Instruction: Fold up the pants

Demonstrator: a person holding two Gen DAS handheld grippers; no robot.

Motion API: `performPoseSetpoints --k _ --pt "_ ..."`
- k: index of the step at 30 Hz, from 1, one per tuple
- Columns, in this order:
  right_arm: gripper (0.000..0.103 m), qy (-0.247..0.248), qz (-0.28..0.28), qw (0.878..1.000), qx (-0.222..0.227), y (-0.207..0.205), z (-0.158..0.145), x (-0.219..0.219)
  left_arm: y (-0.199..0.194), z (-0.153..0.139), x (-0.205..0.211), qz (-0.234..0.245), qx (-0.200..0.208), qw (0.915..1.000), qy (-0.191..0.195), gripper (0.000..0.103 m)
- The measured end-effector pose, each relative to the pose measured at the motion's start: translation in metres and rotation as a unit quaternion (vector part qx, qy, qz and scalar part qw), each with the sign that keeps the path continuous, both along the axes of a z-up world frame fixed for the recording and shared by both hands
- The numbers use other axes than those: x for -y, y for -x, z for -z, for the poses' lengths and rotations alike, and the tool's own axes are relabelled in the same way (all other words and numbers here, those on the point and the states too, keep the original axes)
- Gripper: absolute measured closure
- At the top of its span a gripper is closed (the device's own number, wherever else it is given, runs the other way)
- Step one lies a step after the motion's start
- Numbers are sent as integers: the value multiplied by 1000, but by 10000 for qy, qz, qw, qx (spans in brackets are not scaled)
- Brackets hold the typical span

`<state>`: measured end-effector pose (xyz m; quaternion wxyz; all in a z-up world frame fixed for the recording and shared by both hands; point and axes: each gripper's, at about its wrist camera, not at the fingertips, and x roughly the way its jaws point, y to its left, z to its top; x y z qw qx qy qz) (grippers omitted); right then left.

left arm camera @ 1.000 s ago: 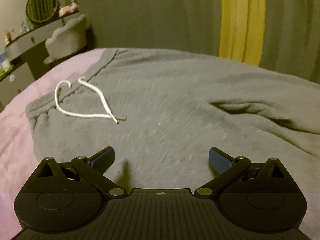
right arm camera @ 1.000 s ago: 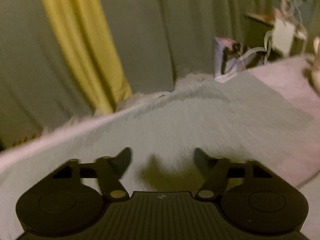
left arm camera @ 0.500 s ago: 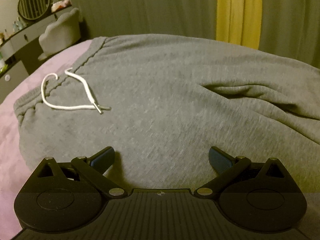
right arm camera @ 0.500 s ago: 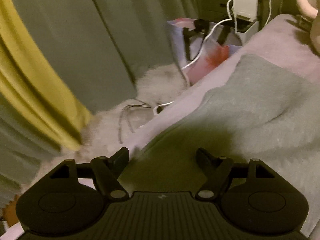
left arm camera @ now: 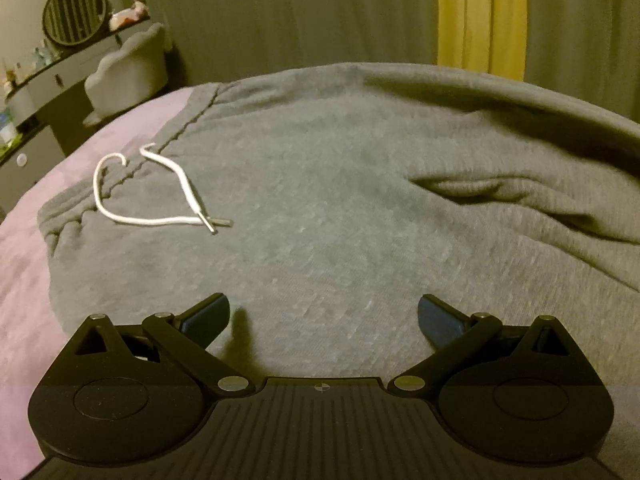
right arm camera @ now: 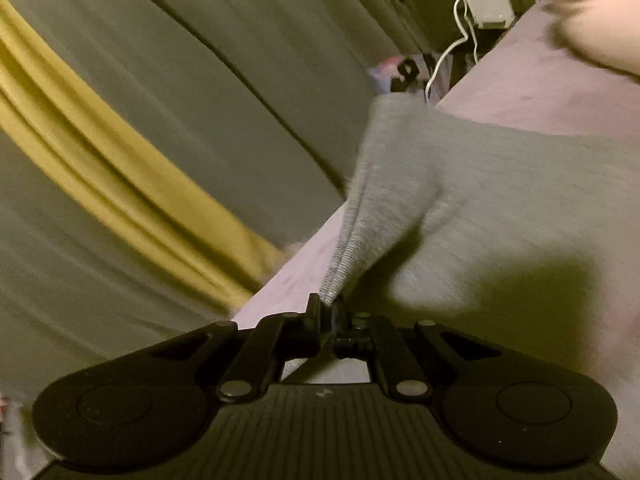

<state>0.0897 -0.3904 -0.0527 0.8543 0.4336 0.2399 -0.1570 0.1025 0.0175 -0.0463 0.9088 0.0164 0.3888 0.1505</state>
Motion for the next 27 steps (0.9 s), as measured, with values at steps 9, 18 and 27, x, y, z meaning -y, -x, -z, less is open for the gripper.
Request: performPoseSetpoints --k 9,18,27 --pt "98 -390 -492 9915 -1143 149 51 -29 11 -23 -3 206 436 9987 178 0" --pt "75 1093 -508 9850 -1239 144 44 -48 -24 -69 -69 -430 671 9922 963 0" --pt "49 2768 -710 9530 -1004 116 18 -67 -172 -76 -93 -473 -5 9960 753 0"
